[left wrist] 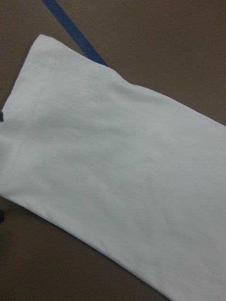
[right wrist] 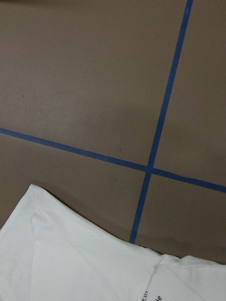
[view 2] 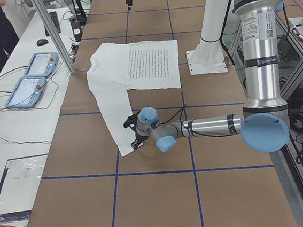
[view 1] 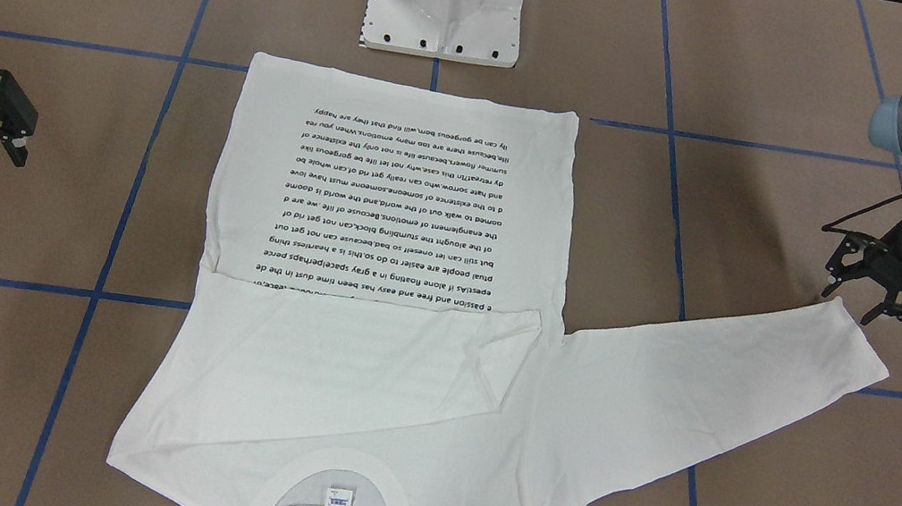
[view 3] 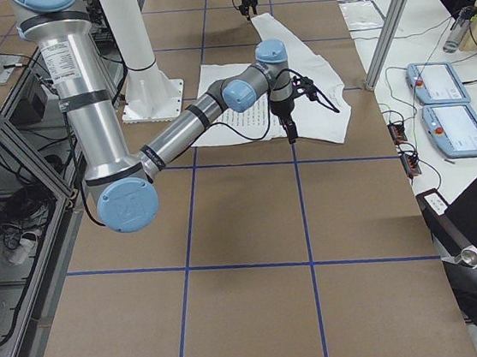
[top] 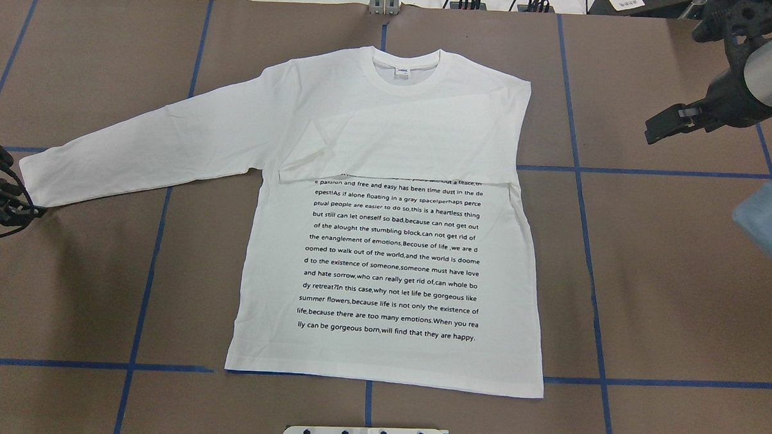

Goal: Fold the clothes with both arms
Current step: 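Grasp the cuff of the other sleeve with the left gripper, then fold the sleeve across the shirt body with the left gripper, then release the sleeve and move both grippers to the shirt hem corners, then grasp both hem corners with the left and right grippers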

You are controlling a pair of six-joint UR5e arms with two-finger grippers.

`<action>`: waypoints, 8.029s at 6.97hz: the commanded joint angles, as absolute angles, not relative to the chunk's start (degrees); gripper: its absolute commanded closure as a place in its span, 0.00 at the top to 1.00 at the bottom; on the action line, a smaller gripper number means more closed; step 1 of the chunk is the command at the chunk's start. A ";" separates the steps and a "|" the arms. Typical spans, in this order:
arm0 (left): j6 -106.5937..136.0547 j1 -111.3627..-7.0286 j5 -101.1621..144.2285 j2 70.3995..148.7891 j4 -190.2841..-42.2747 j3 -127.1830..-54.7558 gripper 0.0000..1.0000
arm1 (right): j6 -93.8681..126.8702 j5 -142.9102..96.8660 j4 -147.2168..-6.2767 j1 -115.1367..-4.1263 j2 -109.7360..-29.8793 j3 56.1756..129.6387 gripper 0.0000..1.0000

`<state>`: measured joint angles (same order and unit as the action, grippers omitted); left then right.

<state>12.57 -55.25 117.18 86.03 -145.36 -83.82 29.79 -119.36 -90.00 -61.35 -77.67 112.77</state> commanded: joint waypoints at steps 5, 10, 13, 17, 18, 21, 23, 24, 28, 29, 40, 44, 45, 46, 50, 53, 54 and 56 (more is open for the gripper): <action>12.92 -55.89 117.68 85.61 -145.82 -89.09 0.00 | 29.88 -119.44 -90.00 -61.35 -77.70 112.76 1.00; 22.97 -62.05 117.69 108.97 -110.77 -102.12 0.00 | 30.41 -120.49 -90.09 -62.14 -77.78 112.85 1.00; 43.86 -51.29 113.94 128.17 -100.64 -98.11 0.00 | 30.50 -121.99 -90.09 -63.37 -78.31 112.68 1.00; 68.52 -32.64 100.48 155.71 -108.58 -68.96 0.00 | 31.11 -122.08 -90.09 -64.51 -78.31 112.41 1.00; 69.69 -30.52 99.07 157.40 -110.29 -66.38 0.00 | 31.37 -122.17 -90.09 -64.77 -78.31 112.41 1.00; 68.83 -28.21 98.53 153.40 -120.07 -66.44 0.99 | 33.04 -122.08 -90.09 -64.78 -78.05 112.33 1.00; 57.47 -28.82 98.43 150.49 -111.43 -73.68 1.00 | 40.90 -122.26 -86.69 -63.90 -78.48 113.03 1.00; 54.26 -28.92 100.87 144.55 -108.49 -82.01 1.00 | 48.53 -122.08 -79.79 -60.94 -80.40 113.03 1.00; 51.94 -29.88 103.80 116.60 -108.89 -105.70 1.00 | 75.51 -101.15 -72.42 -32.62 -94.71 127.66 1.00; 52.90 -28.58 100.06 111.58 -109.16 -108.69 1.00 | 82.20 -91.85 -72.33 -21.73 -98.40 130.14 1.00; 73.03 -8.44 91.23 97.56 -98.93 -122.39 0.00 | 92.73 -81.12 -72.25 -4.75 -102.74 133.07 1.00; 73.48 -7.91 91.58 99.48 -97.03 -120.78 0.48 | 92.64 -81.12 -72.07 -4.57 -102.57 132.54 1.00; 73.39 -7.91 91.50 101.41 -97.03 -118.67 0.52 | 92.64 -81.12 -72.07 -4.57 -102.48 132.45 1.00; 73.21 -8.26 91.41 101.51 -97.12 -118.57 0.53 | 92.64 -81.12 -72.07 -4.57 -102.57 132.45 1.00; 72.34 -9.58 91.32 101.43 -97.12 -116.55 0.53 | 92.55 -81.12 -72.07 -4.57 -102.57 132.45 1.00; 72.33 -9.32 91.50 101.60 -97.29 -115.76 0.40 | 92.64 -80.77 -72.07 -4.40 -102.48 132.01 1.00; 72.42 -9.32 91.58 101.60 -97.38 -115.75 0.23 | 92.64 -80.68 -72.07 -4.39 -102.57 132.01 1.00; 72.42 -9.49 91.67 101.95 -97.30 -116.19 0.00 | 92.38 -80.68 -71.98 -4.22 -102.57 131.49 1.00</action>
<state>72.41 -9.39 91.59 101.76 -97.35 -115.89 92.59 -80.70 -72.05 -4.28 -102.55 131.86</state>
